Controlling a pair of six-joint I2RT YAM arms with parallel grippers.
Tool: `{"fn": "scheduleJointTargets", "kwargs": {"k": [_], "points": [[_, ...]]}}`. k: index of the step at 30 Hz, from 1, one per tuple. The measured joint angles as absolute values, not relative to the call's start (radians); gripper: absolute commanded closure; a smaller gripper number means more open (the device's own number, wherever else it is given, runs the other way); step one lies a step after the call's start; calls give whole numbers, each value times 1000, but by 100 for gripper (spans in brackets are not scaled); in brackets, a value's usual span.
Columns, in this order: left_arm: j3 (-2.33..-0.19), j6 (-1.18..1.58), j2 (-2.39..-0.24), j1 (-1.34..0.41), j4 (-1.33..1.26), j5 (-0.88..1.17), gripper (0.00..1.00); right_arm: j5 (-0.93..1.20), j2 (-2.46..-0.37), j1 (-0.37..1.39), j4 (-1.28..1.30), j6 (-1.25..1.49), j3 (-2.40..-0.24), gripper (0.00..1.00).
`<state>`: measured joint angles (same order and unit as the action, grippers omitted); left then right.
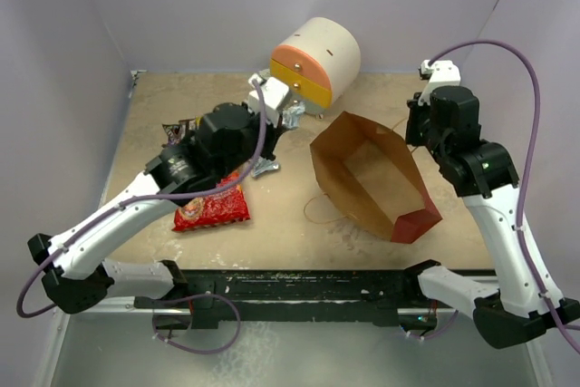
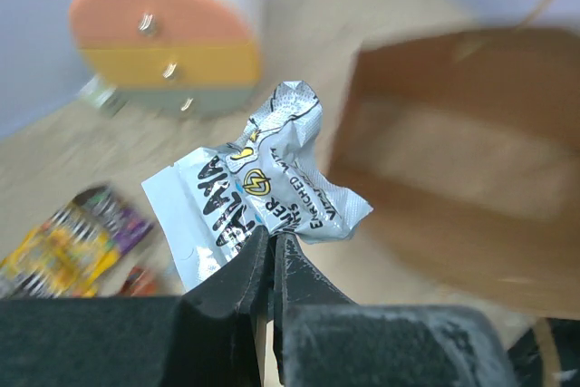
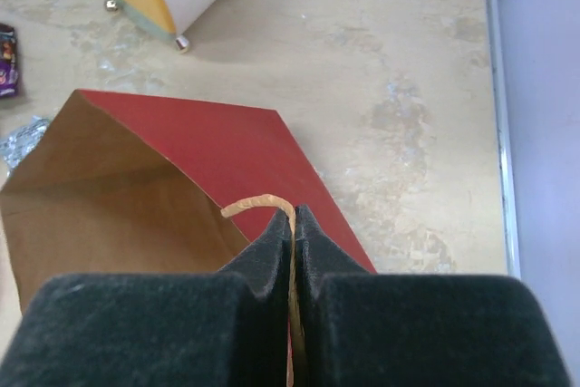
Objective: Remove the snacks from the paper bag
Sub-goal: Place the snack at the center of the board.
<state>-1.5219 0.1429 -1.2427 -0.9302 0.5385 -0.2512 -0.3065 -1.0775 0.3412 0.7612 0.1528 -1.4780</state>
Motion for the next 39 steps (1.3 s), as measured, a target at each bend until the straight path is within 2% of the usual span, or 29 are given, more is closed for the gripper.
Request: {"fn": "scheduleJointTargets", "kwargs": {"k": [5,11,16,20,22,25,29,33,39], "points": [[-1156,12,-1208,-923,417,-408,100,-323,-1059,341,755,165,-1478,100],[-967,-20,-1236,-918,297,-415,100,-286,-1053,341,735,189,-1479,100],[-823,-21,-1337,-916,126,-407,100,-230,-1055,341,721,195,-1486,100],[-759,-21,-1427,-916,86,-409,99,-206,-1054,341,699,199,-1491,100],[-737,-20,-1451,-915,66,-414,91,-193,-1054,341,697,204,-1491,100],[-733,-14,-1469,-905,56,-423,69,-181,-1053,341,696,216,-1491,100],[-733,35,-1484,-894,44,-434,61,-152,-1053,341,682,239,-1491,100],[-746,119,-1477,-888,84,-439,49,-111,-1055,341,660,266,-1491,100],[-768,235,-1328,-886,241,-442,22,-31,-1101,341,599,339,-1510,100]]}}
